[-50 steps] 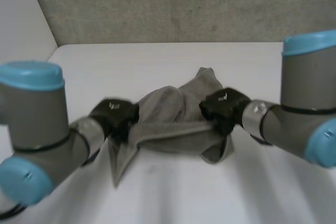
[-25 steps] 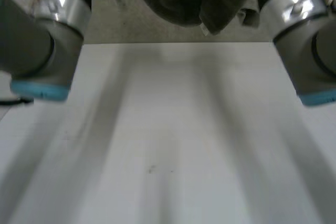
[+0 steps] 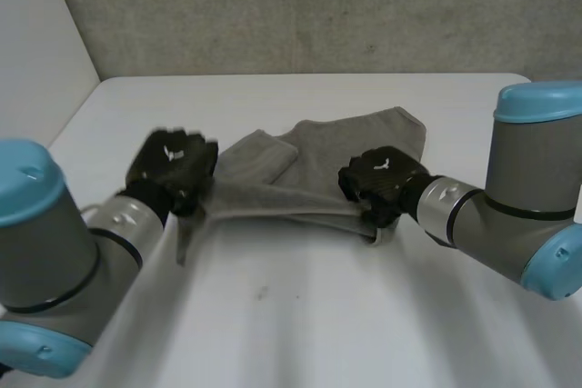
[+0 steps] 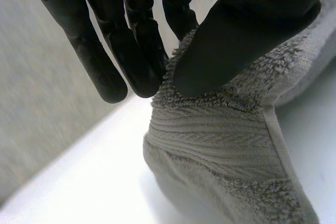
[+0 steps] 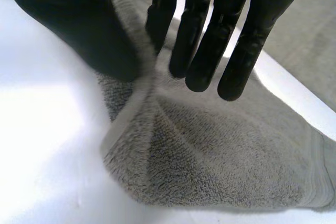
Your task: Fold the laundry
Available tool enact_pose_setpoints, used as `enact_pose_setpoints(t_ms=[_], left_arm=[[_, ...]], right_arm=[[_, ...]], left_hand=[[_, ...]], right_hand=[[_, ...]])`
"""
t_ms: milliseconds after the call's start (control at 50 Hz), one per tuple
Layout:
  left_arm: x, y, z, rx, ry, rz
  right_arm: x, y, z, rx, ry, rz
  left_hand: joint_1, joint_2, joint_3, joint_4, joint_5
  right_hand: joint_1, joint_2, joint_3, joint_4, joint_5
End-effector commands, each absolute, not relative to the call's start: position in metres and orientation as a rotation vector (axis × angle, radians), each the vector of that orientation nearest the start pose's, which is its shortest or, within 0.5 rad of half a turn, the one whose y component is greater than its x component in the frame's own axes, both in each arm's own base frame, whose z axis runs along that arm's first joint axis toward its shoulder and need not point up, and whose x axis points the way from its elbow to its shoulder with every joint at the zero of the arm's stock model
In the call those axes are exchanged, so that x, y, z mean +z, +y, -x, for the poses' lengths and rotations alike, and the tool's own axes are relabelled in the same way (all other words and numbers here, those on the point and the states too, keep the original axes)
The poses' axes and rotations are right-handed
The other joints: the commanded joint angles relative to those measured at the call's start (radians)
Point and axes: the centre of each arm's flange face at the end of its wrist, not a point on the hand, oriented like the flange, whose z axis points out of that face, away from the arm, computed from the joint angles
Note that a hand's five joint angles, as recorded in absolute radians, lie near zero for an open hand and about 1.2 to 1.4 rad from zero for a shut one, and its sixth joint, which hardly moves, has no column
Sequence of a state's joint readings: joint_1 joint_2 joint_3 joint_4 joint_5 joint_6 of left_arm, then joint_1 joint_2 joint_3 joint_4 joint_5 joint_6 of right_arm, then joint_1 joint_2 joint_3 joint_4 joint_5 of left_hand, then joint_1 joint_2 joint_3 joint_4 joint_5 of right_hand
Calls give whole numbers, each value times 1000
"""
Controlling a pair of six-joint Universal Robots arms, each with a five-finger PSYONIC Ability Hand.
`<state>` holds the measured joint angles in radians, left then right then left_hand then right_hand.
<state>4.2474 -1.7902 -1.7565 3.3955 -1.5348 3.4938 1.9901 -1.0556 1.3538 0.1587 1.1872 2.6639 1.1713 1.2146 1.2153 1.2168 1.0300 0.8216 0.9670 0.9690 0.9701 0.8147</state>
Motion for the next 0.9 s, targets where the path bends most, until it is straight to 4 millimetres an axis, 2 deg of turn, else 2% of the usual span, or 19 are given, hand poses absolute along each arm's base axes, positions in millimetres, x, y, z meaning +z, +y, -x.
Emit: enact_pose_setpoints(t_ms=[20,60,120,160,180,220,240,260,380,520,580,620,640,700,760,820,840,880,900], left_arm=[[294,-213,281,-2448,2001,-975],[324,-207,285,-2556,1905,-954],[338,-204,289,-2608,1859,-951],[366,-193,300,-2711,1778,-962],[366,-193,300,-2712,1778,-962],[393,-181,308,-2800,1705,-964],[393,-181,308,-2801,1705,-964],[405,-177,311,-2841,1670,-965],[433,-174,322,-2914,1611,-919],[443,-165,330,-2937,1612,-924],[444,-163,332,-2942,1609,-932],[443,-163,331,-2939,1615,-932],[443,-163,331,-2939,1615,-932],[441,-163,332,-2934,1622,-938],[439,-163,332,-2924,1634,-943],[438,-163,332,-2920,1638,-945],[438,-163,332,-2920,1638,-945],[438,-163,331,-2920,1638,-945],[438,-163,331,-2920,1638,-945]], right_arm=[[204,-279,-276,-1529,2117,860],[202,-283,-257,-1502,2166,675],[200,-283,-249,-1488,2182,595],[202,-276,-234,-1477,2201,483],[202,-276,-234,-1477,2201,483],[198,-265,-223,-1448,2232,425],[198,-265,-223,-1448,2232,425],[196,-260,-220,-1434,2247,409],[187,-244,-216,-1362,2287,410],[175,-229,-220,-1246,2311,433],[169,-229,-227,-1195,2281,467],[166,-229,-246,-1159,2211,528],[166,-229,-246,-1159,2211,528],[171,-221,-284,-1128,2109,610],[168,-220,-296,-1105,2088,617],[161,-217,-330,-1084,2043,643],[161,-217,-330,-1084,2043,643],[155,-215,-351,-1082,2029,653],[155,-215,-351,-1082,2029,653]], left_hand=[[225,182,181,179,192],[225,182,181,179,192],[225,182,181,179,192],[225,182,181,179,192],[225,182,181,179,192],[225,182,181,179,192],[225,182,181,179,192],[225,182,181,179,192],[225,182,181,179,192],[225,182,181,179,192],[225,182,181,179,192],[225,182,181,179,192],[225,182,181,179,192],[225,182,181,179,192],[225,182,181,179,192],[225,182,181,179,192],[225,182,181,179,192],[225,182,181,179,192],[225,182,181,179,192]], right_hand=[[-273,-418,-420,-421,-440],[-401,-547,-549,-550,-569],[-417,-562,-564,-565,-584],[-431,-577,-579,-580,-599],[-431,-577,-579,-580,-599],[-434,-580,-582,-583,-602],[-434,-580,-582,-583,-602],[-434,-580,-582,-583,-602],[-381,-527,-529,-530,-549],[-411,-556,-558,-559,-578],[-425,-571,-573,-574,-593],[-498,-644,-646,-647,-666],[-499,-644,-646,-647,-666],[-549,-694,-696,-697,-716],[-552,-697,-699,-700,-719],[-549,-694,-696,-697,-716],[-549,-694,-696,-697,-716],[-543,-688,-690,-691,-711],[-543,-688,-690,-691,-710]])
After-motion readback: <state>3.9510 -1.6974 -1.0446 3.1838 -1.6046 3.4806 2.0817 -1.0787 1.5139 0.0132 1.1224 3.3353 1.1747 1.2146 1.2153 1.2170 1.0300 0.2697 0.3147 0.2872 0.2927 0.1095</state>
